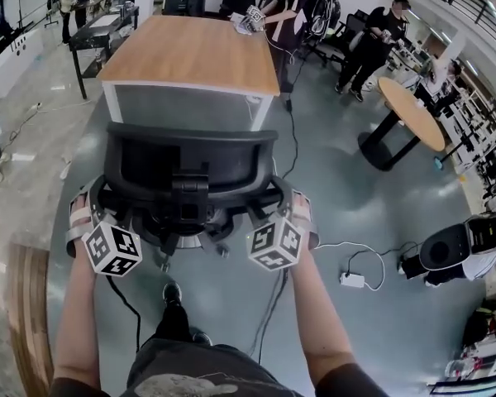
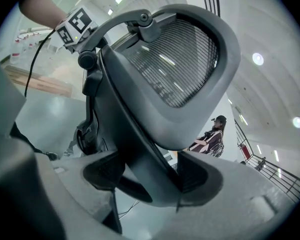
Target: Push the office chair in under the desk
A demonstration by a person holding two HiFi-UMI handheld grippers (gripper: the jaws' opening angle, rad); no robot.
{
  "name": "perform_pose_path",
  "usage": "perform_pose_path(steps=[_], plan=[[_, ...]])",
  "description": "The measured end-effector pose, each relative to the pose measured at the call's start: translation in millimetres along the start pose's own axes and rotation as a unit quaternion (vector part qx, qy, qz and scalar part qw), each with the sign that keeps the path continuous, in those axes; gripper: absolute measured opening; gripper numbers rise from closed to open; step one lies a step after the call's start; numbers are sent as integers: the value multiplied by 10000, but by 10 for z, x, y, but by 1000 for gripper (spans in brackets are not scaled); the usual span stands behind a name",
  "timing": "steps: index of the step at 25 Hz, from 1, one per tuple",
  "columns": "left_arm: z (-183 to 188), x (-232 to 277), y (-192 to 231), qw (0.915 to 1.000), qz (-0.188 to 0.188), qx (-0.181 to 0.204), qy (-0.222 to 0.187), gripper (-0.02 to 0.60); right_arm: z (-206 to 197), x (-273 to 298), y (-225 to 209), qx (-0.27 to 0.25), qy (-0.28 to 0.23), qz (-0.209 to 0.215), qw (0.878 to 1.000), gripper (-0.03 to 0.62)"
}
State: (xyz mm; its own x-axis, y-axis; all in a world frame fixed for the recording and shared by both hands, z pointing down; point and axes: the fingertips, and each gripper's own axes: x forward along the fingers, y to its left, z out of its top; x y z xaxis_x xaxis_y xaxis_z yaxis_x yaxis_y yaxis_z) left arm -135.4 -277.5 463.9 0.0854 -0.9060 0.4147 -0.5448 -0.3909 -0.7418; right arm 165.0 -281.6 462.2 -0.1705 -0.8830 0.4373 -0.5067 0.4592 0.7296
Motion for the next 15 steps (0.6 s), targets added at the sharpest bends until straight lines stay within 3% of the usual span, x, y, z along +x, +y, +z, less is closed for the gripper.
perform_pose_path(steps=[10, 15], plan=[[121, 714, 282, 9998, -68, 116, -134, 367, 27, 658, -315, 38, 303, -191, 9994, 307], [32, 1116, 700, 9996, -153, 156, -184, 368, 337, 1063, -455, 83, 410, -320, 9986, 307]])
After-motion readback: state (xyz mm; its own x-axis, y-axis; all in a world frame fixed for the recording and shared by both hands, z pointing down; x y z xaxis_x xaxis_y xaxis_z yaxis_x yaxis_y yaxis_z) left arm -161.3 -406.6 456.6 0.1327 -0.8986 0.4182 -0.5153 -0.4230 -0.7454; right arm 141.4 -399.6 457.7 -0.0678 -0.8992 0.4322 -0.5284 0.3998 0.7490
